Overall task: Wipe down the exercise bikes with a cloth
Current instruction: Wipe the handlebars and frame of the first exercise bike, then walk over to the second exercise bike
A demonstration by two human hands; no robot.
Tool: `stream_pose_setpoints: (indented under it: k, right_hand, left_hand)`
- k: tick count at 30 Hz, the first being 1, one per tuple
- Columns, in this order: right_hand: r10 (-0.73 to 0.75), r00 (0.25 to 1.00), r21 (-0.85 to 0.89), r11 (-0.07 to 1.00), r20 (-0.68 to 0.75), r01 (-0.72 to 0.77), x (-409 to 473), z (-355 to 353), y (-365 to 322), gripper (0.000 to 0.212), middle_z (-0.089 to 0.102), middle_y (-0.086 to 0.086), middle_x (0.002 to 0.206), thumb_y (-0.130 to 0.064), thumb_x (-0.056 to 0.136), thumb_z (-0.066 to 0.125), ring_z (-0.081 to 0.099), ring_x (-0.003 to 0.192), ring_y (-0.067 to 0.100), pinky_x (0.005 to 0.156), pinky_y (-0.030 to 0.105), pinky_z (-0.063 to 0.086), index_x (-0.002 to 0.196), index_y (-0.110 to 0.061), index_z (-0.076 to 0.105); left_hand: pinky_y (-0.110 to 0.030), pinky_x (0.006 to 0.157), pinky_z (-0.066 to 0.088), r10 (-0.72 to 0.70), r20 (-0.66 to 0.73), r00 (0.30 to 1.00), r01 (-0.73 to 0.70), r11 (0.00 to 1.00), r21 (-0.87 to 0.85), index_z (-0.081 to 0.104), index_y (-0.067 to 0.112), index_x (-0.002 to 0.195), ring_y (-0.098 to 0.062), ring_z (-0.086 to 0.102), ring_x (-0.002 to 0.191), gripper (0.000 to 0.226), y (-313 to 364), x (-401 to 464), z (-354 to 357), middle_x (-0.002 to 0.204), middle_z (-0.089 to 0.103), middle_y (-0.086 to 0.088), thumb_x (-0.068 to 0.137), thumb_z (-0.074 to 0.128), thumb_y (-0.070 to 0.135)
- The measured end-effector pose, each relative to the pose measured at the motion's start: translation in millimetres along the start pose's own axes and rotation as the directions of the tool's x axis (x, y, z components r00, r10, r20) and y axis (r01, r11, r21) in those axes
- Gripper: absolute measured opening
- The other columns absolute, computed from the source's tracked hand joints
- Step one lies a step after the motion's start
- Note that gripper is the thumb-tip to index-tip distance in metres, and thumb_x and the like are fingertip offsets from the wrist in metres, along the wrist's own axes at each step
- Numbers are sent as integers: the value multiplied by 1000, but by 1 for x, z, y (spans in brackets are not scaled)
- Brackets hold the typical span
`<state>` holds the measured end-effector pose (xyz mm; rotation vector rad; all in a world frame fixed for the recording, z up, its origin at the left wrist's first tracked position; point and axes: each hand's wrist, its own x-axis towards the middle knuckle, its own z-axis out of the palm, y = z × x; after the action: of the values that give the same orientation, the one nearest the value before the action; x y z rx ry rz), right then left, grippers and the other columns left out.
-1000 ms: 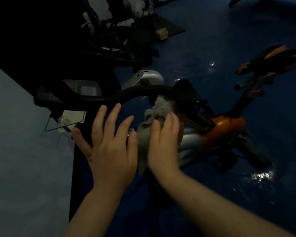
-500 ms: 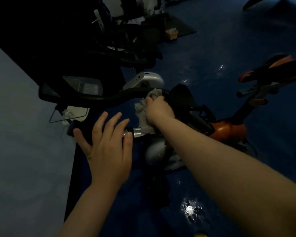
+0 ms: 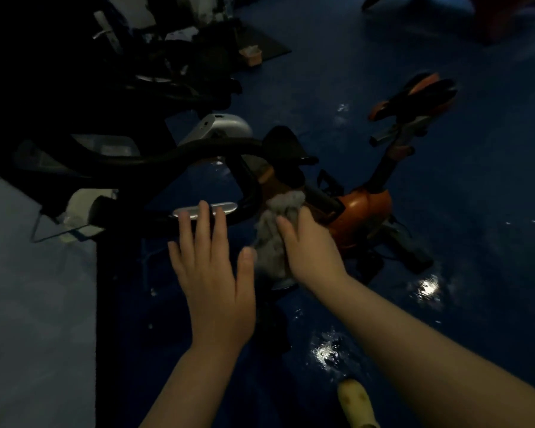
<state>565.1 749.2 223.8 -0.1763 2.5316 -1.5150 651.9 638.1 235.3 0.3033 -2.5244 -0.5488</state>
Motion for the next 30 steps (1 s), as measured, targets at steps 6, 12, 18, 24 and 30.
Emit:
stream_pose_setpoints:
  k: [6,12,18,24,30]
  right_hand:
    - [210,973,-322,918,-95,-230,-50,-64,98,25,63,7,104,-40,91,52,59,87,28,67,36,46,108,-23,44]
    - [366,908,-395,818,-202,-418,-93,-164,174,28,66,0,103,-39,86,63,59,92,21,70,34,49,110,-27,57]
    - [419,848,-431,733,-324,-526,-108,-252,249,24,65,2,104,-36,89,57,60,92,21,69,33,49,110,-24,58]
    - [412,813,-420,706,-411,-570,-90,-333,300,20,63,2,101,-35,91,51,59,87,22,64,30,40,105,-22,58]
    - [416,787,-369,716,-455,-592,-44,-395,331,30,60,3,111,-28,90,48,59,96,24,66,29,39,118,-25,56]
  left_hand:
    - [-31,120,7,192,357,914,-106,963,-247,29,21,148,-6,12,146,54,40,-41,64,157,21,8,97,33,38]
    - [-35,113,30,318,638,702,-140,939,-314,38,21,145,-14,32,139,51,113,-59,151,156,29,6,94,49,23]
    - [-32,108,30,402,762,508,-287,913,-290,42,21,141,-17,37,135,50,211,-62,237,152,35,4,92,47,28]
    - [-33,105,34,434,809,397,-344,887,-307,42,17,141,-20,42,131,49,299,-52,302,148,41,1,93,46,28]
    - [-35,102,40,422,837,348,-340,889,-306,43,21,140,-21,43,129,48,367,-26,360,146,43,4,93,46,30]
